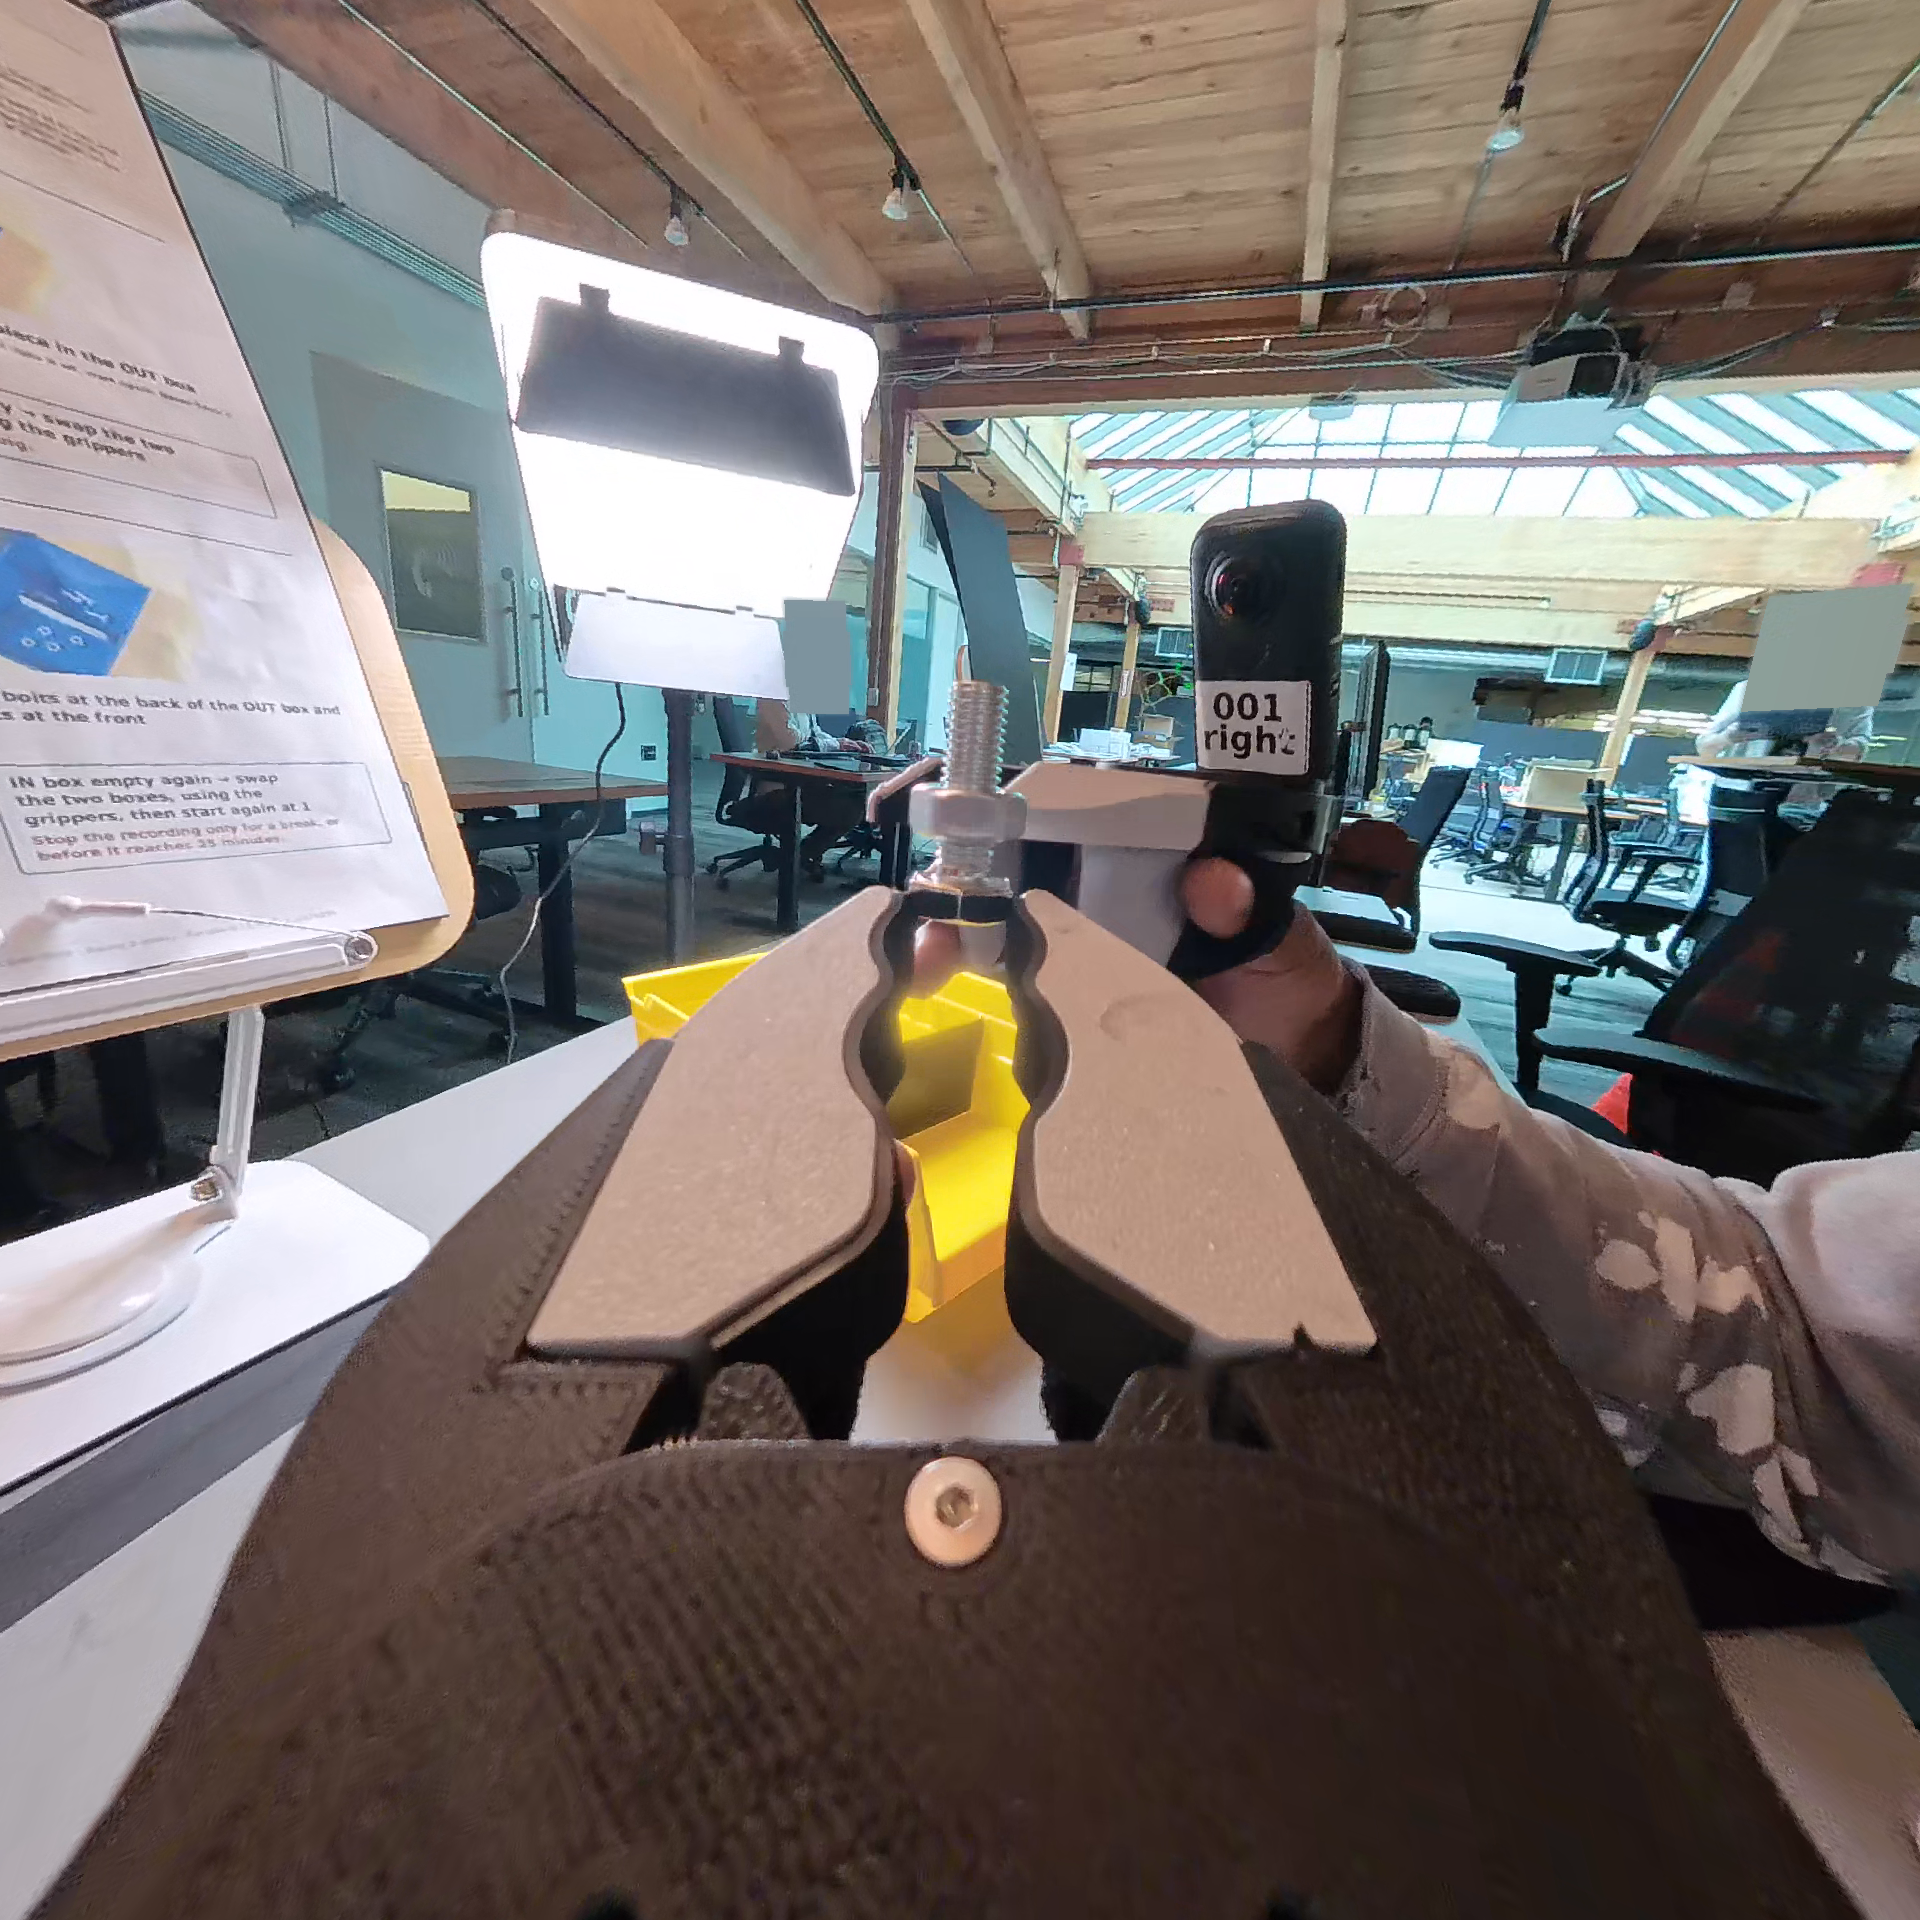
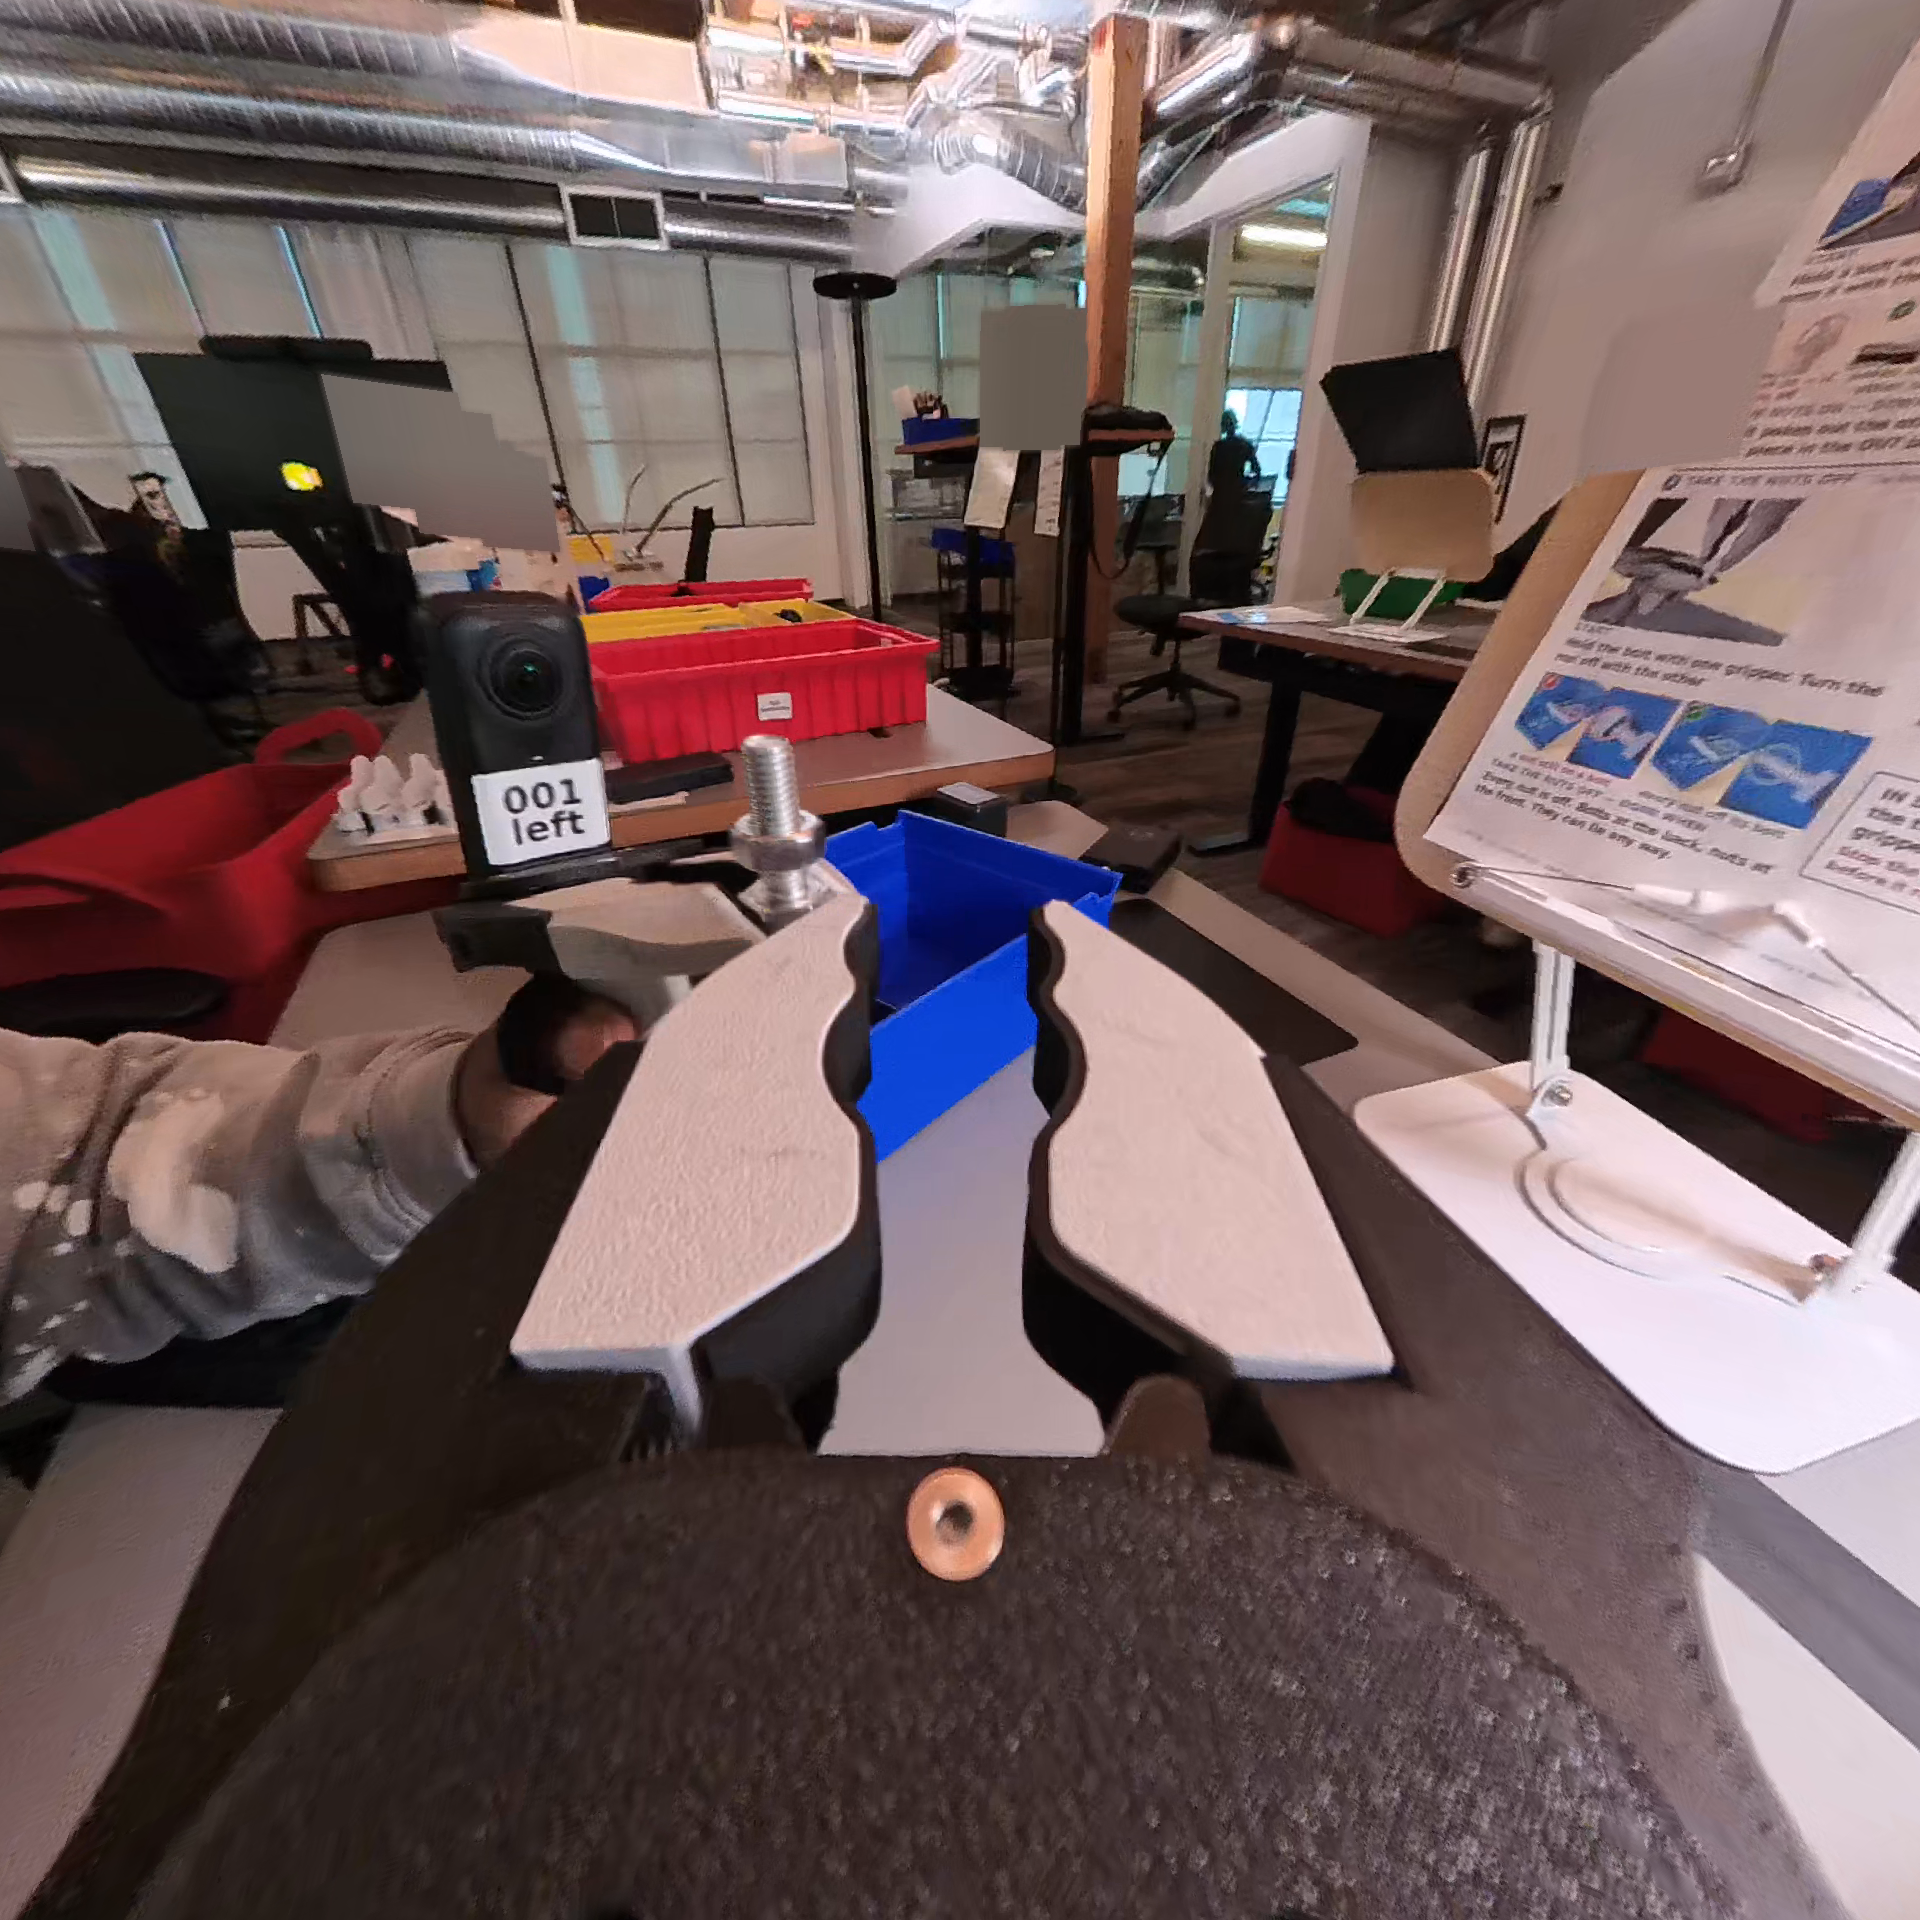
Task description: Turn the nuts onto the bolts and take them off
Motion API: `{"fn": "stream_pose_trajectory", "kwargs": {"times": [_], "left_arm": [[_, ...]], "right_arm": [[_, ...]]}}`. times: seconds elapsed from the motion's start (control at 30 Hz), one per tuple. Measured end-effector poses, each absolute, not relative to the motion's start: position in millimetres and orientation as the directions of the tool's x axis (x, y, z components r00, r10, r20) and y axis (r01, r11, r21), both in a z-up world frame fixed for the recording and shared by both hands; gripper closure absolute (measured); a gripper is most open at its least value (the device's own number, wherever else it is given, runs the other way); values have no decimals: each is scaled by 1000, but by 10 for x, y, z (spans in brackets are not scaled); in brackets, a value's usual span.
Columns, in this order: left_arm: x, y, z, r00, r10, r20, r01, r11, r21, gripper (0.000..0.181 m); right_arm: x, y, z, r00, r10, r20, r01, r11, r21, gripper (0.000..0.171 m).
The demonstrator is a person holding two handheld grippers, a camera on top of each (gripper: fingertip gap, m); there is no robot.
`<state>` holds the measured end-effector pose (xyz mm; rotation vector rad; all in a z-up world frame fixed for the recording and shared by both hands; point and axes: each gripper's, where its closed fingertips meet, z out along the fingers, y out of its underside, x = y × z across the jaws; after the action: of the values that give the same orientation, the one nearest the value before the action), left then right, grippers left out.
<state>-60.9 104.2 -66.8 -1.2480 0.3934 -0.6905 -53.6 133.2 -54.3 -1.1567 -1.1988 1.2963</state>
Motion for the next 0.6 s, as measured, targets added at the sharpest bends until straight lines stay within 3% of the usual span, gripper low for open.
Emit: {"fn": "stream_pose_trajectory", "kwargs": {"times": [0.27, 0.3, 0.33, 0.4, 0.6], "left_arm": [[-551, 1066, -731, 738, -668, 100, 252, 135, -958, 164], [-583, 1065, -717, 735, -669, 111, 268, 137, -954, 163], [-598, 1042, -688, 720, -684, 118, 288, 140, -947, 164], [-623, 1041, -665, 732, -673, 106, 274, 149, -950, 164], [-565, 1073, -741, 731, -674, 110, 262, 127, -957, 163]], "right_arm": [[-670, 1106, -567, -123, 992, -33, -61, -41, -997, 133], [-650, 1148, -564, -125, 991, -52, -62, -60, -996, 135], [-616, 1282, -558, -61, 996, -63, -70, -67, -995, 157], [-542, 1421, -554, -13, 999, -37, -82, -38, -996, 154], [-636, 1087, -530, -130, 991, -21, -67, -30, -997, 134]]}}
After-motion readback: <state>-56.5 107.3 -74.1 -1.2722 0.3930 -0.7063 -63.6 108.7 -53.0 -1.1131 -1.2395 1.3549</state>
